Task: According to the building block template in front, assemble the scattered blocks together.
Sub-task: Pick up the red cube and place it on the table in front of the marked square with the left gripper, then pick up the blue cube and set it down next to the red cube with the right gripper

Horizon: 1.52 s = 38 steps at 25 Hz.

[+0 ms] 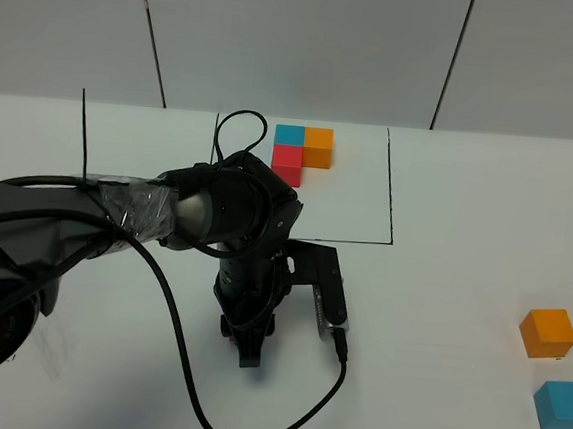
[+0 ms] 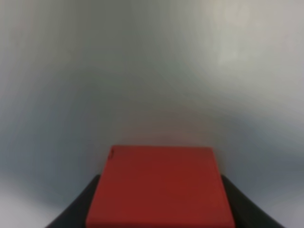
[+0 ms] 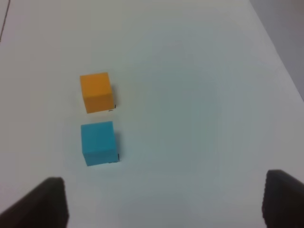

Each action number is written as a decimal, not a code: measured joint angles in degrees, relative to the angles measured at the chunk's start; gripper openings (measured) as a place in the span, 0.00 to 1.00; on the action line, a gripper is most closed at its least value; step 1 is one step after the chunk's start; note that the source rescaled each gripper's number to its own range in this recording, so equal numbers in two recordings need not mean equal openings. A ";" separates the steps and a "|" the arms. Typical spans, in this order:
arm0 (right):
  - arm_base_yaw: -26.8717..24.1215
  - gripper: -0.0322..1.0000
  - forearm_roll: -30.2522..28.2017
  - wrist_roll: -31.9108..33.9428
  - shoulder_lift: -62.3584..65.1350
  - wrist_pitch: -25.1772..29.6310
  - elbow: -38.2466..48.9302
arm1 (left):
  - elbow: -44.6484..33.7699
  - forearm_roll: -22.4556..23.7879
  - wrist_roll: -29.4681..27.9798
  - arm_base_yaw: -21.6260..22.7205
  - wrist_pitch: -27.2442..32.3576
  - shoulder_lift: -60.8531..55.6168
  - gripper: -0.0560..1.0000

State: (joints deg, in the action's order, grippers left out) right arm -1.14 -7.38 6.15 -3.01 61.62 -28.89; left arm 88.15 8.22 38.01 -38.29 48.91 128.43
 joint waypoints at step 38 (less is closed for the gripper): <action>0.00 0.70 0.00 0.00 0.00 0.00 0.00 | -1.09 4.30 -12.62 0.12 14.06 -28.20 0.89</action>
State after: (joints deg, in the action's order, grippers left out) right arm -1.14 -7.38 6.15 -3.01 61.62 -28.89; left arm 87.06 12.52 25.39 -38.16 62.97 100.23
